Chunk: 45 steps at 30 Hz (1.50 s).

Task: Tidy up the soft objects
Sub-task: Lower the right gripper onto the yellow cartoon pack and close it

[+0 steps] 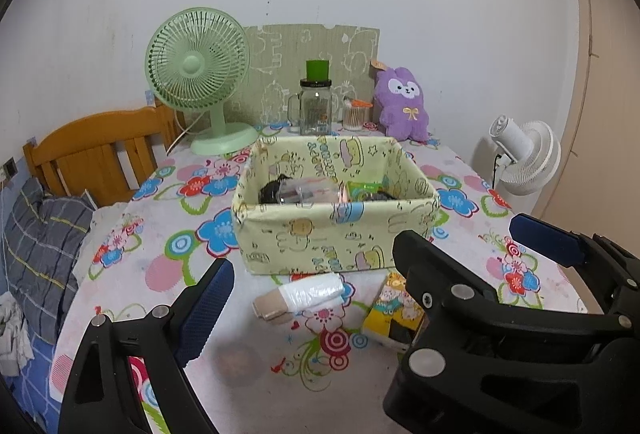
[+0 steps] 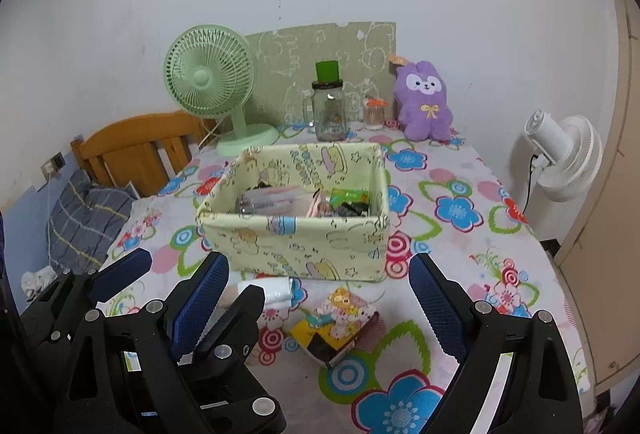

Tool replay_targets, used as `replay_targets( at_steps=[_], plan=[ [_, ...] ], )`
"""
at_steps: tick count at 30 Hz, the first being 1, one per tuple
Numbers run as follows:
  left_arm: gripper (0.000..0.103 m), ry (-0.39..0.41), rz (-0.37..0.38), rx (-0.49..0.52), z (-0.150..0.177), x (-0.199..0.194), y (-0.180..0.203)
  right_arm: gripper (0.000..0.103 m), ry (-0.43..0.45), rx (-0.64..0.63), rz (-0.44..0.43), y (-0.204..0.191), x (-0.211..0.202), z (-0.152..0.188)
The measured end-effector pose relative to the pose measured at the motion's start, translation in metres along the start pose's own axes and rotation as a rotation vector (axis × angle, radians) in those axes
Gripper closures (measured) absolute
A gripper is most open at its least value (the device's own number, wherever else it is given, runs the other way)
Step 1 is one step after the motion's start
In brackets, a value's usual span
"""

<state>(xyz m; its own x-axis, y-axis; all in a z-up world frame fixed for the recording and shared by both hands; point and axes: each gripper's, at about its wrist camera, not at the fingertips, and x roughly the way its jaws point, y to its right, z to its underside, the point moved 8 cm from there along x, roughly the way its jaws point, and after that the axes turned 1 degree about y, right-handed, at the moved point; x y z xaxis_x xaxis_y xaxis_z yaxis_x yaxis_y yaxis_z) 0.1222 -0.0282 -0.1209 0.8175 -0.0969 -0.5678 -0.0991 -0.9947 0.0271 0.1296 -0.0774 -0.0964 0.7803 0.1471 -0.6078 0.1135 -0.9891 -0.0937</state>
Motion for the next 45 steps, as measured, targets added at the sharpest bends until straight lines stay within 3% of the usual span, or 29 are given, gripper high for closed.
replay_targets(
  at_steps=[10, 31, 45],
  plan=[
    [0.01, -0.026, 0.023, -0.003, 0.025, 0.013, 0.004, 0.009, -0.009, -0.004, -0.01, 0.001, 0.011, 0.024],
    [0.01, -0.184, -0.005, -0.001, 0.07, 0.06, -0.008, 0.01, -0.179, 0.023, -0.006, 0.005, 0.068, 0.072],
    [0.011, -0.247, -0.028, 0.003, 0.079, 0.082, -0.015, 0.01, -0.249, 0.031, 0.02, 0.012, 0.097, 0.082]
  ],
)
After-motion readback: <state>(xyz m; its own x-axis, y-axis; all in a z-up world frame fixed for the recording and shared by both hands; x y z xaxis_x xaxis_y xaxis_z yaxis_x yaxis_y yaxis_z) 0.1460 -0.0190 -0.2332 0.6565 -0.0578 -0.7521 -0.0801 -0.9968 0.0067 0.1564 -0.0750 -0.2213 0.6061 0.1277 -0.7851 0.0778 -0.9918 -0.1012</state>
